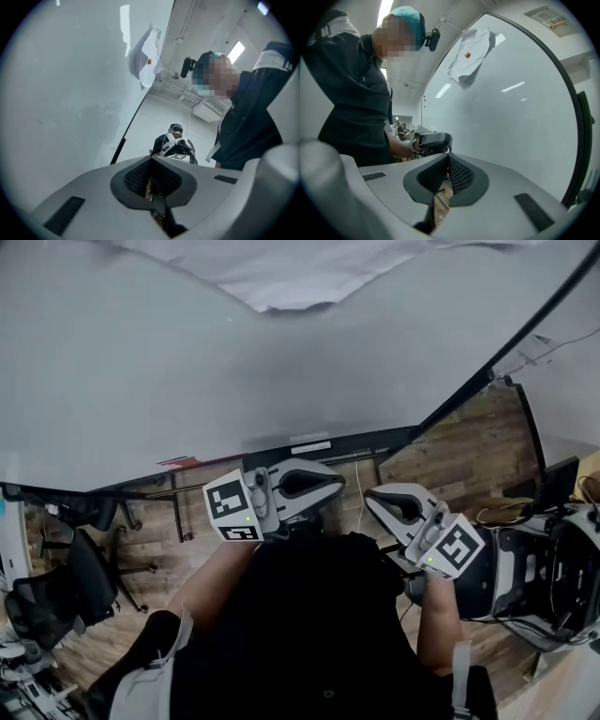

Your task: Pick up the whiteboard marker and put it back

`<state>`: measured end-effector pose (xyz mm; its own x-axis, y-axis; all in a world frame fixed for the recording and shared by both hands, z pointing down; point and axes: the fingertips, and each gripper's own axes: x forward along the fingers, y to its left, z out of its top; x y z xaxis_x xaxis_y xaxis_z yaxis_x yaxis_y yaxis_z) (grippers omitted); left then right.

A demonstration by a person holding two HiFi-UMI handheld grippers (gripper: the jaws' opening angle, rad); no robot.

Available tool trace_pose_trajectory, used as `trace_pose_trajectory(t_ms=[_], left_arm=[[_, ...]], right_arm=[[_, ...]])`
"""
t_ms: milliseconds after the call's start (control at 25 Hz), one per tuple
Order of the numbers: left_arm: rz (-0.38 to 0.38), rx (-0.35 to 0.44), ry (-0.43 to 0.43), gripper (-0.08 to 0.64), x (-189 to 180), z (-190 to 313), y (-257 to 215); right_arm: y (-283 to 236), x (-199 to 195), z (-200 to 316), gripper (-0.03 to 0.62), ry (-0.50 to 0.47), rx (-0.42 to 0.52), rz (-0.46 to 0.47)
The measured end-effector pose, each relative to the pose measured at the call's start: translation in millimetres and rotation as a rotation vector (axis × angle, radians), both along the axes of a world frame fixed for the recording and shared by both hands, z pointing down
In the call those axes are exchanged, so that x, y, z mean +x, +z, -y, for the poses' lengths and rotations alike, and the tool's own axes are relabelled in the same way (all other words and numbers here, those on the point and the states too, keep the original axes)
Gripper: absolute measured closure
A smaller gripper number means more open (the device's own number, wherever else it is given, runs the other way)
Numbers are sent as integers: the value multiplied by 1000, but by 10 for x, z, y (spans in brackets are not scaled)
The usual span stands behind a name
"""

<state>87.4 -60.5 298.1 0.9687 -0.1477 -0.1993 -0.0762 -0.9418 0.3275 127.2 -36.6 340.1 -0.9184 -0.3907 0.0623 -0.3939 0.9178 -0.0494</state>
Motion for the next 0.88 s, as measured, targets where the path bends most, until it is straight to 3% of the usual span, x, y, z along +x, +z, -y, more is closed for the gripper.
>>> trace_pose_trajectory(t_ms=[240,440,880], left_arm=[[-4,-48,-10,549,216,-163,72],[40,-67,-57,549,283,-387,230],[164,-146,-311,548,-128,-634,729]], right_arm=[[45,223,-193,574,-11,-15,66],[294,554,-408,574,2,-102,137],[503,35,-586,574,-128,-111,151]])
